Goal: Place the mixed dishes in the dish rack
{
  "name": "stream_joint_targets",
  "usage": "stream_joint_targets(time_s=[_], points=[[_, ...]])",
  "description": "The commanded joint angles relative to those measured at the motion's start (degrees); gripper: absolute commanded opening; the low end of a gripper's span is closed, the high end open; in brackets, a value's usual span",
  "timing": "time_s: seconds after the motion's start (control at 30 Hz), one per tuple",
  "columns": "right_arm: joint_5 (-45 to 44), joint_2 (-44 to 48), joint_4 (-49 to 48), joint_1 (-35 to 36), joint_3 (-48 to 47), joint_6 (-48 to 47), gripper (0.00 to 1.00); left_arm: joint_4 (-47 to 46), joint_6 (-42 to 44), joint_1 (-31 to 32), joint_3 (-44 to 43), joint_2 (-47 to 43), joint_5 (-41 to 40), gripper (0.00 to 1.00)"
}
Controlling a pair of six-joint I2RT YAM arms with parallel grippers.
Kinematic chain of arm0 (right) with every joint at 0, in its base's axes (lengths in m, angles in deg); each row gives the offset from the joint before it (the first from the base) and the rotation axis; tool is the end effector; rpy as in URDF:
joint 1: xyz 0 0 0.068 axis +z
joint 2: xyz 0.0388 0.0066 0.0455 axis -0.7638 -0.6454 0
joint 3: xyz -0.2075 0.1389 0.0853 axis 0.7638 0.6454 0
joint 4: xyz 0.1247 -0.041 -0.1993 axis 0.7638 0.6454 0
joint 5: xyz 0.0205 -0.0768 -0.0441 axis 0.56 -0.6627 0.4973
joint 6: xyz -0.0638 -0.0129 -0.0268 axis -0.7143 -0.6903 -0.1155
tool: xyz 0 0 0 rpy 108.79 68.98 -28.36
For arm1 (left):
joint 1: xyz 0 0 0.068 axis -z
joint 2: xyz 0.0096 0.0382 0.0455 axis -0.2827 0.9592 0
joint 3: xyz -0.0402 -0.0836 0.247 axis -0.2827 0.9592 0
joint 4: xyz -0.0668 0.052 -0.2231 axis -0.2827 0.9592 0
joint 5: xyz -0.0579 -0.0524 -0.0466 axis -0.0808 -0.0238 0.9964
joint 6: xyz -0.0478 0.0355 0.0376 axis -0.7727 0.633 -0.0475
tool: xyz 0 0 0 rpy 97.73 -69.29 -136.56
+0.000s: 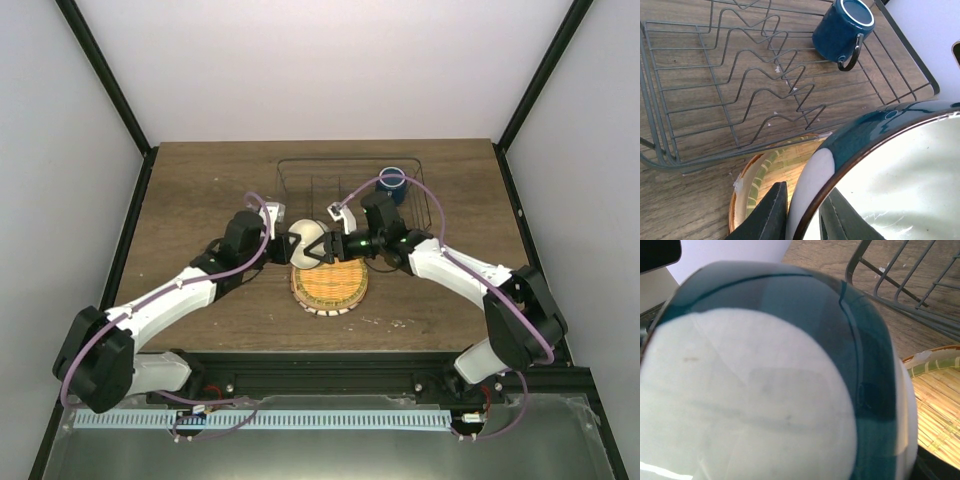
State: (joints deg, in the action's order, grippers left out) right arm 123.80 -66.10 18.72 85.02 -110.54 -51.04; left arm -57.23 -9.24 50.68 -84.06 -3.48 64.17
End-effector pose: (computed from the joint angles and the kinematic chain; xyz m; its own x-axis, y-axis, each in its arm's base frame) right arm 0.2368 0.2137 0.2371 -0.8292 -0.1418 -0.5407 -0.5453 0.4182 0.7265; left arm 0.2239 -0.1629 0.2311 -0.6647 -0.0678 -0.7441 0.4145 0.7951 -0.4427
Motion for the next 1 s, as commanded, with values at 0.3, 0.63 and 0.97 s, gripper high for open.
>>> stream_joint_targets(time_s=[0.3, 0.63, 0.97], points=[[-8.6, 0.4, 3.9, 0.7, -4.7, -3.8, 0.38, 0.0, 0.0, 0.2, 1.6, -1.3, -1.6, 0.68], [-25.9, 0.6, 18.7, 0.7, -15.7, -8.0, 0.38, 9.6, 2.1, -0.2, 2.0, -8.7, -9.4, 1.00], [-48.0, -6.6, 35.0, 0.7, -29.1, -7.9, 0.37, 16.4, 3.4, -0.3, 3.0, -16.6, -11.3, 1.00]])
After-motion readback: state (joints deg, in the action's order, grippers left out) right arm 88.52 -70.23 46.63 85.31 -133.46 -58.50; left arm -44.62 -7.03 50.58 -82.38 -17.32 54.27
